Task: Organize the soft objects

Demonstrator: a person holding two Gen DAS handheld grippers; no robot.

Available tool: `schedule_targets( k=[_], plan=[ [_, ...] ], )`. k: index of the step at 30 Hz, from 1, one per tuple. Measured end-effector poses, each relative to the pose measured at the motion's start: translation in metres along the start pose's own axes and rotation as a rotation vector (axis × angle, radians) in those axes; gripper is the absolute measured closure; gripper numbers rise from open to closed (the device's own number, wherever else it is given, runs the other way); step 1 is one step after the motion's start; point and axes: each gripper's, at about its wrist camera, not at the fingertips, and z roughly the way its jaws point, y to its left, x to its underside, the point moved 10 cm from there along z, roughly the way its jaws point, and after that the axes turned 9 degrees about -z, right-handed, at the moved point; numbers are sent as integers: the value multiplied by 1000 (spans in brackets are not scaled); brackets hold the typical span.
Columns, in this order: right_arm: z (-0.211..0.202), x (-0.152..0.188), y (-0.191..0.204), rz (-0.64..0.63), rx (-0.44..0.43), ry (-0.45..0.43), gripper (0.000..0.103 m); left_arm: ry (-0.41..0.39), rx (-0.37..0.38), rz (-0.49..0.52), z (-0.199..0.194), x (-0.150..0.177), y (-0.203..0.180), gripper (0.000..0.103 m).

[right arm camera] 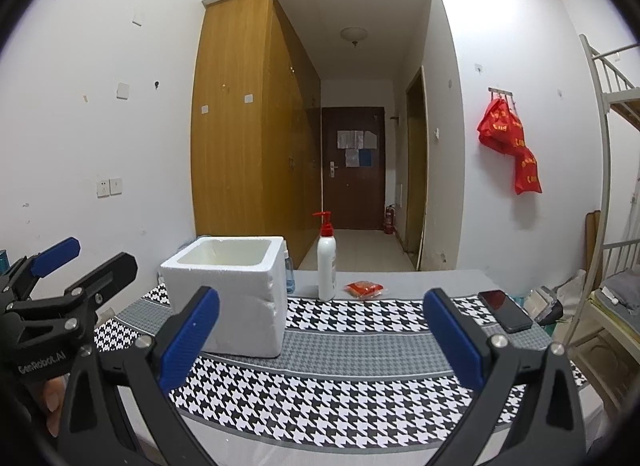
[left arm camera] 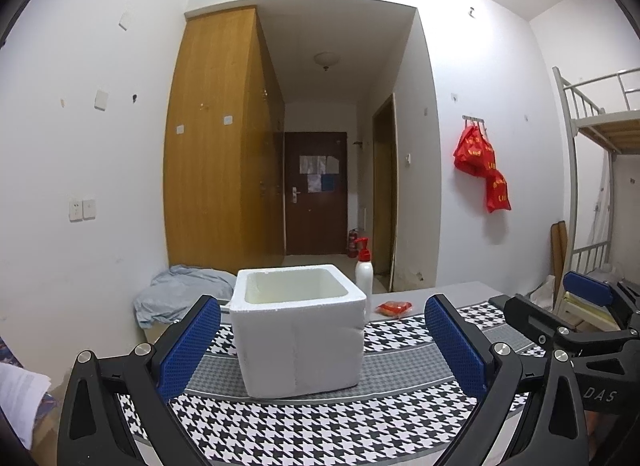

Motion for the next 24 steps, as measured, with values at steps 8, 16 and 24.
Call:
schedule_targets(
  k=[8, 16, 24],
  plan=[
    [-8, 19, -1, 0, 17, 0, 0, -6, -38, -13, -4, 13, 9, 1],
    [-14, 43, 5, 5, 7, 27, 0, 34, -37, -40, -11, 40, 19, 1],
    [-25, 63, 8, 17, 1, 30, 0, 14, -36, -27, -27, 56, 19, 1]
  ],
)
